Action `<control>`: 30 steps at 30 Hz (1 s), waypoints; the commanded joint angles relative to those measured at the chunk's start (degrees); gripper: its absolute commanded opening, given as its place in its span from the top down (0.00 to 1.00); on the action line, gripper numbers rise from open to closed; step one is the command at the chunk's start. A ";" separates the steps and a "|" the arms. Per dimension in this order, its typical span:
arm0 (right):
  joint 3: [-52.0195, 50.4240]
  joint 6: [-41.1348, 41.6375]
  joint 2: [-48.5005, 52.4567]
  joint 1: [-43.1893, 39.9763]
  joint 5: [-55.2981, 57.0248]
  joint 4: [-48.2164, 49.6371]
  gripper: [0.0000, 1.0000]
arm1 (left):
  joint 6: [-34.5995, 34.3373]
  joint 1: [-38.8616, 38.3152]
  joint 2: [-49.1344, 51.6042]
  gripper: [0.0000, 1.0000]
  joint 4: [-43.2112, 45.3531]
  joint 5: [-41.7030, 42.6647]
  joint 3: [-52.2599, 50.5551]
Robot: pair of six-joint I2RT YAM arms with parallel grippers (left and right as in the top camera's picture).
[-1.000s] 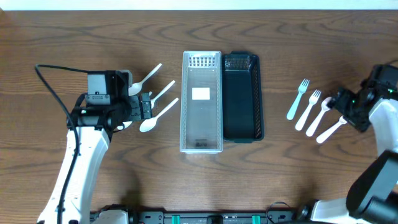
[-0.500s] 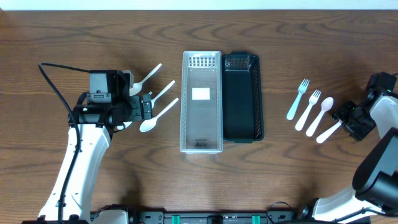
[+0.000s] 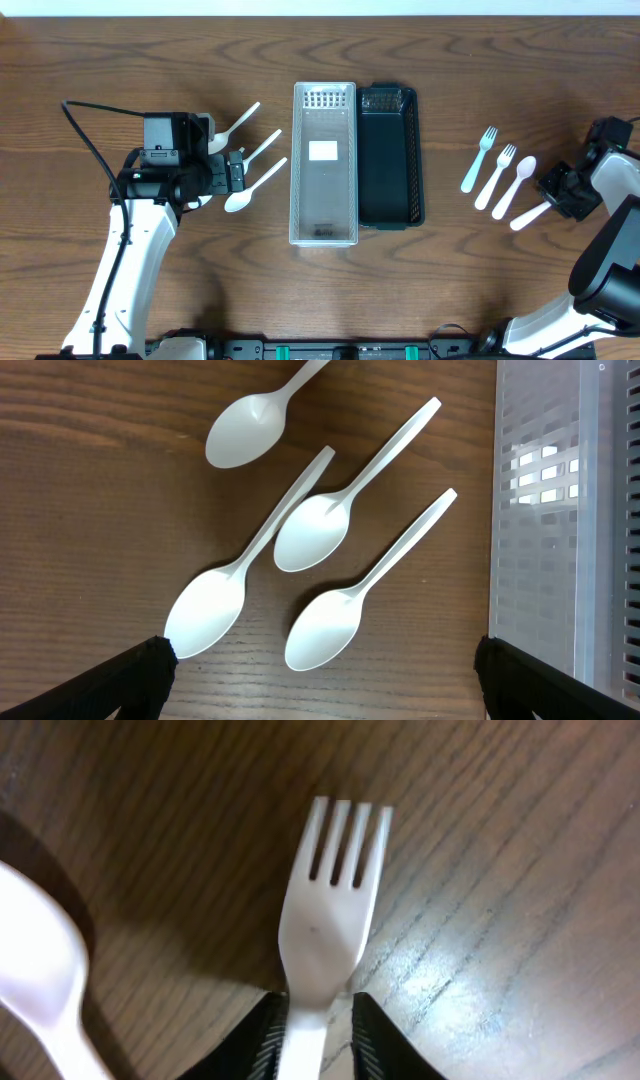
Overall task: Pack container
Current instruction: 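Reach the right gripper to the white fork and grasp it, then carry the fork with the right gripper and drop it in the black tray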
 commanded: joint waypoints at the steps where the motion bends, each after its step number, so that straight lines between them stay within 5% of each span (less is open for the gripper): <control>1: -1.86 0.26 0.26 -0.15 1.18 0.11 0.76 | 0.57 0.24 0.46 0.02 -0.17 0.37 0.81; 6: -3.87 0.26 0.26 -0.17 1.25 0.33 0.75 | 0.57 0.24 0.46 0.02 -0.17 0.37 0.81; 8: -4.22 0.22 0.26 -0.17 1.25 0.17 0.99 | 0.57 0.24 0.46 0.02 -0.17 0.37 0.81; 18: 1.09 -3.82 -14.40 5.09 -10.86 -3.89 0.99 | 0.57 0.24 0.46 0.02 -0.17 0.37 0.81; 24: 2.36 -4.17 -27.12 18.80 -20.44 -1.64 0.99 | 0.57 0.24 0.46 0.02 -0.17 0.37 0.81; 30: 2.34 -4.85 -27.26 37.46 -18.60 5.31 0.99 | 0.57 0.24 0.46 0.02 -0.15 0.37 0.81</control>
